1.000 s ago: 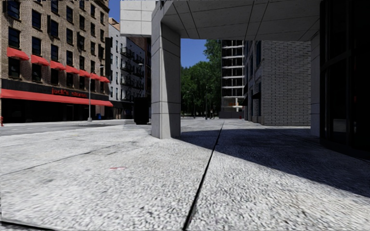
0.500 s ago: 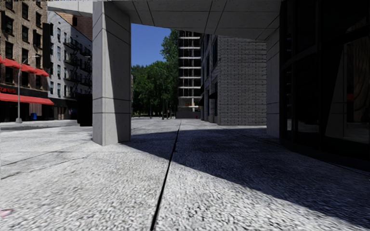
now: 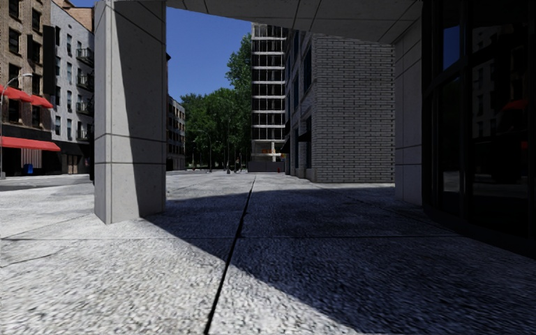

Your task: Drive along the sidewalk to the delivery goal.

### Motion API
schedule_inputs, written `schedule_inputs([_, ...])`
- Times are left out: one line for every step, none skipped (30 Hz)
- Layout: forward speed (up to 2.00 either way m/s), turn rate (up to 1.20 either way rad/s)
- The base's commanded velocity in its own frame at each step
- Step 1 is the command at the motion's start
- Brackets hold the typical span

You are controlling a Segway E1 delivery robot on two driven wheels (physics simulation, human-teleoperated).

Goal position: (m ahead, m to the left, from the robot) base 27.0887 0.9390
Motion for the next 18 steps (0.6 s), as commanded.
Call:
schedule_inputs([2.0,0.0])
schedule_inputs([2.0,0.0])
schedule_inputs([2.0,0.0])
schedule_inputs([2.0,0.0])
schedule_inputs([2.0,0.0])
schedule_inputs([2.0,0.0])
schedule_inputs([2.0,0.0])
schedule_inputs([2.0,0.0])
schedule_inputs([2.0,0.0])
schedule_inputs([2.0,0.0])
schedule_inputs([2.0,0.0])
schedule_inputs([2.0,0.0])
schedule_inputs([2.0,0.0])
schedule_inputs([2.0,0.0])
schedule_inputs([2.0,0.0])
schedule_inputs([2.0,0.0])
schedule_inputs([2.0,0.0])
schedule_inputs([2.0,0.0])
